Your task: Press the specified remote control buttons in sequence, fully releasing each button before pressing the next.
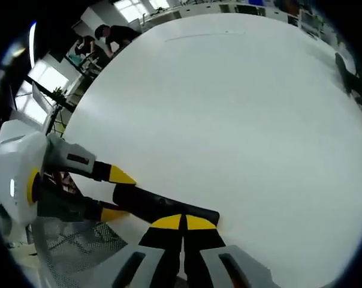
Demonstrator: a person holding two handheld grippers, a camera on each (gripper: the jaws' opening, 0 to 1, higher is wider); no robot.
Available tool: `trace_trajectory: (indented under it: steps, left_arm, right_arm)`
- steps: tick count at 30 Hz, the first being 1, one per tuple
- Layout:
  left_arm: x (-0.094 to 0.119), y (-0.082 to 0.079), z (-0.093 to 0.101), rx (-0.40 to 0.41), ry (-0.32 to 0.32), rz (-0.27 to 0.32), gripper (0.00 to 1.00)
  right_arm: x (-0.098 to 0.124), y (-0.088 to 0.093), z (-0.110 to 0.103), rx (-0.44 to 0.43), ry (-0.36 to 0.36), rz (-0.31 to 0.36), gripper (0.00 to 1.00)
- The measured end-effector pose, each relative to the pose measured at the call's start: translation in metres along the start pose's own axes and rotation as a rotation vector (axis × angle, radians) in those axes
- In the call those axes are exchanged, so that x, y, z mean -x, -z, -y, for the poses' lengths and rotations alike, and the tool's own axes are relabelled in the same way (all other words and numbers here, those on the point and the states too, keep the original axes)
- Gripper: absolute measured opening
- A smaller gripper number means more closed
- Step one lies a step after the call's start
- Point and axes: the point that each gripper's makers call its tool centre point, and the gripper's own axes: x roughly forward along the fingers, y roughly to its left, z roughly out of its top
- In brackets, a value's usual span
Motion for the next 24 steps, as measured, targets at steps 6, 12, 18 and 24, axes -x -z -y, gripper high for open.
trace_trajectory:
  steps: [6, 12, 18, 24]
  left_arm:
    - [-0.0004, -0.0002, -0.0005, -0.004, 0.005, -0.024, 0.24]
    - [-0.0003, 0.0, -0.0005, 0.001, 0.0, -0.022, 0.24]
    - [-0.0004, 0.0, -0.0005, -0.003, -0.001, -0.023, 0.24]
    - [-0.0007, 0.0001, -0.0005, -0.005, 0.002, -0.022, 0.24]
  right_arm:
    - [0.0006, 0.0006, -0.0007, -0.003, -0.009, -0.005, 0.0]
    - [-0.0003, -0.0008, 0.0018, -0.031, -0.02, 0.006, 0.0]
    - [0.0002, -0.0006, 0.0008, -0.033, -0.021, -0.011, 0.0]
    - [0.0005, -0.0055, -0.0036, -0.041, -0.032, 0.001, 0.0]
